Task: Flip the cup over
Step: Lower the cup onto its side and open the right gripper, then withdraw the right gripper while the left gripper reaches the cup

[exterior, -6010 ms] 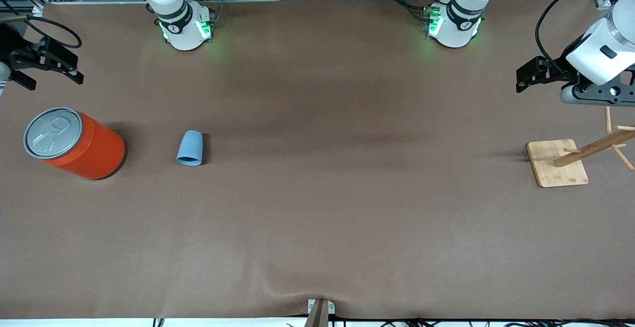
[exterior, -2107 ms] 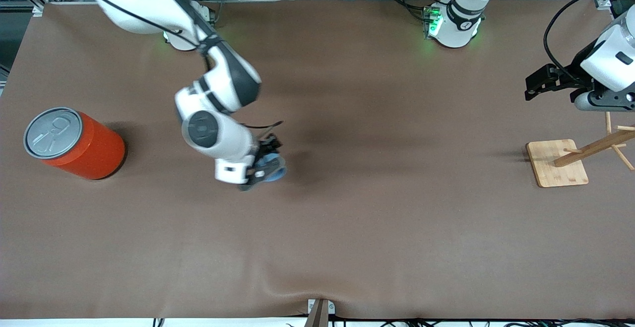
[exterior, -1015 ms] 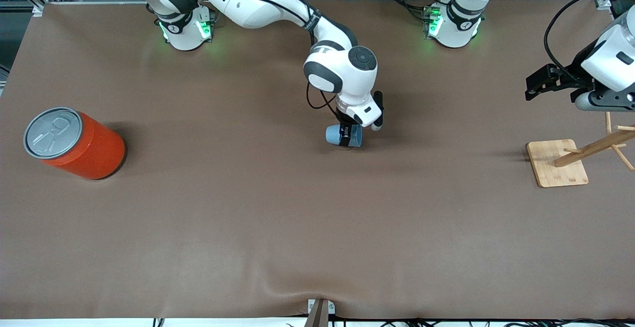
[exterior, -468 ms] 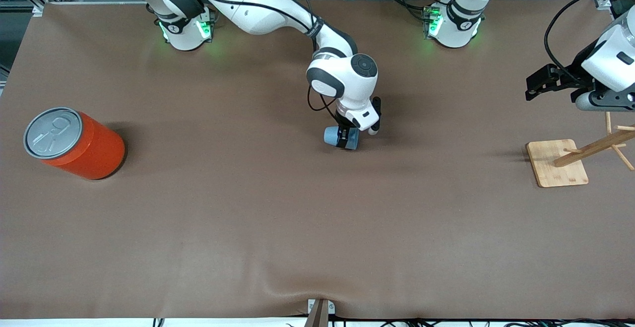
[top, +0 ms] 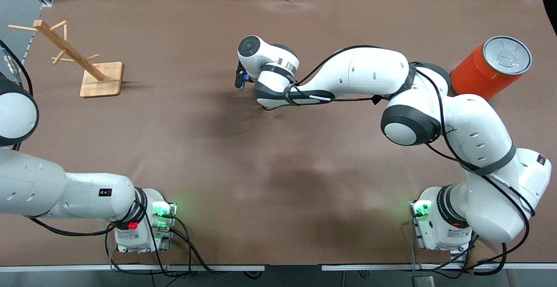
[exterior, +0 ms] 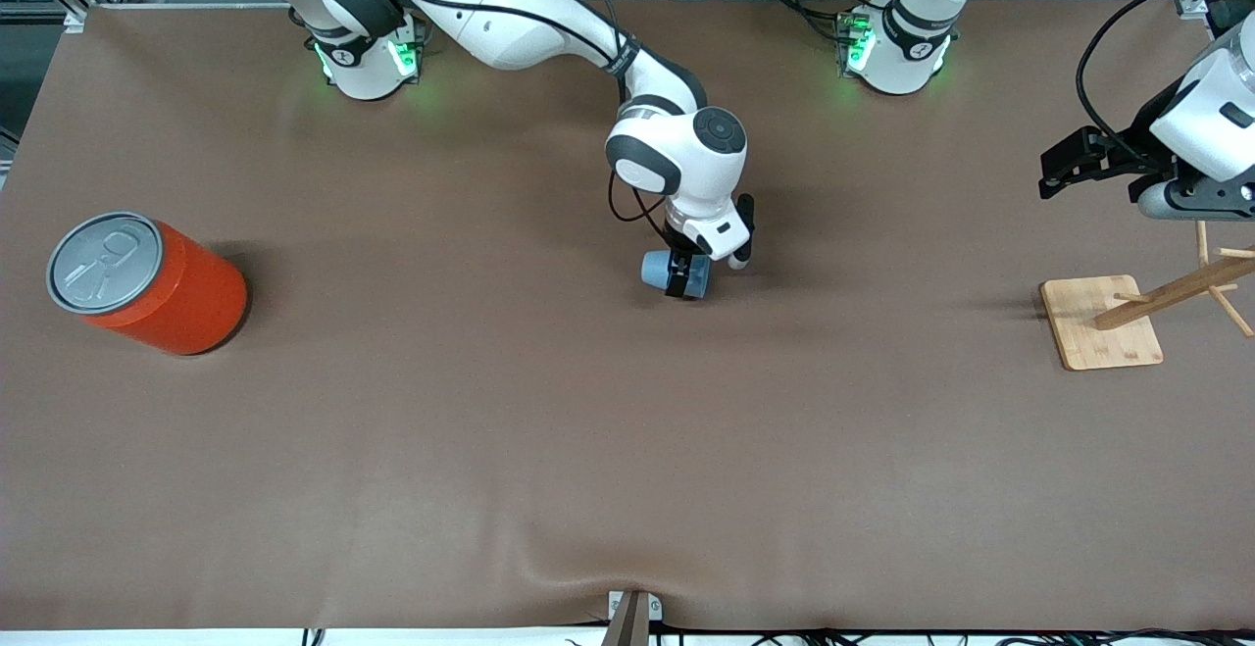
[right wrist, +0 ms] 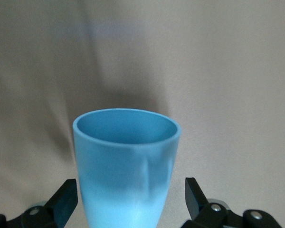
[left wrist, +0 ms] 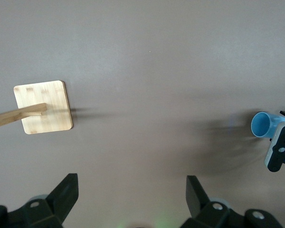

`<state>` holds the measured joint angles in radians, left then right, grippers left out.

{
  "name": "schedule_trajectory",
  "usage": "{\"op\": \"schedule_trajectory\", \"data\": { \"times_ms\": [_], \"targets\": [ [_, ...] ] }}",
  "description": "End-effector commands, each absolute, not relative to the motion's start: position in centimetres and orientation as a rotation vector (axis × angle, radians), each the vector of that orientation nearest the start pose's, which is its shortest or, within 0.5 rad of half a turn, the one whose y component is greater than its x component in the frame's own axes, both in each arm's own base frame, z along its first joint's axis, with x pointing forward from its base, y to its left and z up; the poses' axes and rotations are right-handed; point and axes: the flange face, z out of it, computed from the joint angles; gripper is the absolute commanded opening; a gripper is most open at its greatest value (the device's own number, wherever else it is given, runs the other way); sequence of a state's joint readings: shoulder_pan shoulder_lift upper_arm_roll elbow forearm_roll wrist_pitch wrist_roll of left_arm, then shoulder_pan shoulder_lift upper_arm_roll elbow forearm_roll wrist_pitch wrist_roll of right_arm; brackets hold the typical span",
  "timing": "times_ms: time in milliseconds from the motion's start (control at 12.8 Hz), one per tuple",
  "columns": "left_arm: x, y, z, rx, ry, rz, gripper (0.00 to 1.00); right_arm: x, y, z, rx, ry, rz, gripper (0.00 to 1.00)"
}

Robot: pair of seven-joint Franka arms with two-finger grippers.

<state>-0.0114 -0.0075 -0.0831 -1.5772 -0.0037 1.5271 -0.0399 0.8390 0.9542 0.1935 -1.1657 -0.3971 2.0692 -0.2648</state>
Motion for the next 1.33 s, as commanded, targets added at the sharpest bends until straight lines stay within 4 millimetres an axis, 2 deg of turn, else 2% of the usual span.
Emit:
{"op": "schedule_trajectory", "data": {
  "times_ms": [0, 156, 390, 546, 702, 780, 859, 937, 1015, 1093, 1249],
  "targets": [
    [54.7, -5.0, 62.5, -3.136, 0.084, 0.055, 1.0, 44.0, 62.1, 23.6, -2.563, -2.157, -0.046, 1.0],
    [54.7, -5.0, 62.5, -3.136, 0.084, 0.053, 1.0, 44.1, 62.1, 26.3, -2.574, -2.145, -0.057, 1.0],
    [54.7, -5.1, 62.5, -3.136, 0.086, 0.053, 1.0, 44.2, 61.5, 28.8, -2.592, -2.107, 0.003, 1.0],
    [54.7, -5.2, 62.5, -3.142, 0.08, 0.053, 1.0, 46.0, 60.2, 31.2, -2.613, -2.012, -0.012, 1.0],
    [54.7, -5.5, 62.5, -3.164, 0.086, 0.051, 1.0, 50.0, 57.1, 34.1, -2.664, -1.868, -0.049, 1.0],
    [55.0, -5.6, 62.0, -3.164, 0.09, 0.061, 1.0, 52.2, 55.0, 35.5, -2.686, -1.774, -0.058, 1.0],
    [55.6, -5.9, 61.4, -3.166, 0.097, 0.049, 1.0, 54.9, 52.0, 37.3, -2.709, -1.649, -0.058, 1.0],
    [56.4, -6.0, 60.8, -3.168, 0.101, 0.023, 1.0, 58.2, 47.9, 38.9, -2.74, -1.512, -0.047, 1.0],
    [57.4, -6.7, 60.1, -3.216, 0.106, -0.016, 1.0, 61.4, 42.8, 40.4, -2.78, -1.375, -0.028, 1.0],
    [58.2, -8.1, 59.2, -3.335, 0.082, -0.021, 1.0, 63.8, 38.6, 42.5, -2.804, -1.26, -0.057, 1.0],
    [58.5, -7.6, 59.0, -3.322, 0.083, -0.035, 1.0, 67.1, 31.1, 46.1, -2.813, -1.034, -0.115, 1.0]
  ]
}}
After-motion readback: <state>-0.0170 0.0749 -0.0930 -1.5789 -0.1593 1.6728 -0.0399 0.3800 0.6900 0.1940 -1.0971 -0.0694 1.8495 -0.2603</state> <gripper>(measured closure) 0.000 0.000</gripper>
